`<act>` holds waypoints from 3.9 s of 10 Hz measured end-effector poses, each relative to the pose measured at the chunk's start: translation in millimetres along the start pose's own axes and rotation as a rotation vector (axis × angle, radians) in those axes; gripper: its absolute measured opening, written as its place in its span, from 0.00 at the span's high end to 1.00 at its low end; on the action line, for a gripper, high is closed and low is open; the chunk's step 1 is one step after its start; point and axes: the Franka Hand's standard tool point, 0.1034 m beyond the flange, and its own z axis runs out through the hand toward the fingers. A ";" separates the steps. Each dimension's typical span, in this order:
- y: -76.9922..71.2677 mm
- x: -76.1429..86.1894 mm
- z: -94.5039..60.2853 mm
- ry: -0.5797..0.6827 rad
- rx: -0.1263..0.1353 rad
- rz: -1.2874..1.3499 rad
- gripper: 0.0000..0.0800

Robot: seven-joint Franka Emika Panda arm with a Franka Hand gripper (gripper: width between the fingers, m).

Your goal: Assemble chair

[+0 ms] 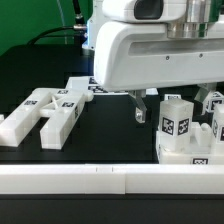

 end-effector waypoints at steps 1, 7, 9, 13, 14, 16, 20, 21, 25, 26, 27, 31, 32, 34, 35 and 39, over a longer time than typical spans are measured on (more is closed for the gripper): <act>1.3 -0.6 0.3 0.000 0.000 -0.009 0.34; 1.2 -0.7 0.4 0.000 0.002 0.120 0.64; 0.6 -2.2 2.2 0.003 0.012 0.323 0.64; -2.5 -1.3 2.7 0.003 0.016 0.678 0.64; -5.4 -0.5 2.7 0.002 0.023 0.778 0.64; -9.4 0.7 3.0 0.001 0.024 0.935 0.64; -10.9 1.3 3.2 0.000 0.027 1.178 0.64; -12.0 1.6 3.3 -0.004 0.034 1.282 0.64; -12.4 1.8 3.4 -0.004 0.036 1.315 0.39; -11.2 2.0 3.0 -0.003 0.036 1.272 0.25; -10.3 2.4 2.4 0.001 0.034 1.164 0.25; -6.4 2.3 2.0 0.010 0.031 0.778 0.19; -6.8 2.4 2.0 0.011 0.030 0.710 0.19; -5.5 2.0 2.1 0.013 0.028 0.532 0.19; -4.5 1.7 2.1 0.014 0.027 0.471 0.19; -3.7 1.6 1.9 0.012 0.004 0.163 0.19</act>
Offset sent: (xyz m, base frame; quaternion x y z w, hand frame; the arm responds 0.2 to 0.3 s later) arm 0.0000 0.0000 0.0000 0.0000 0.0000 0.0650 0.9979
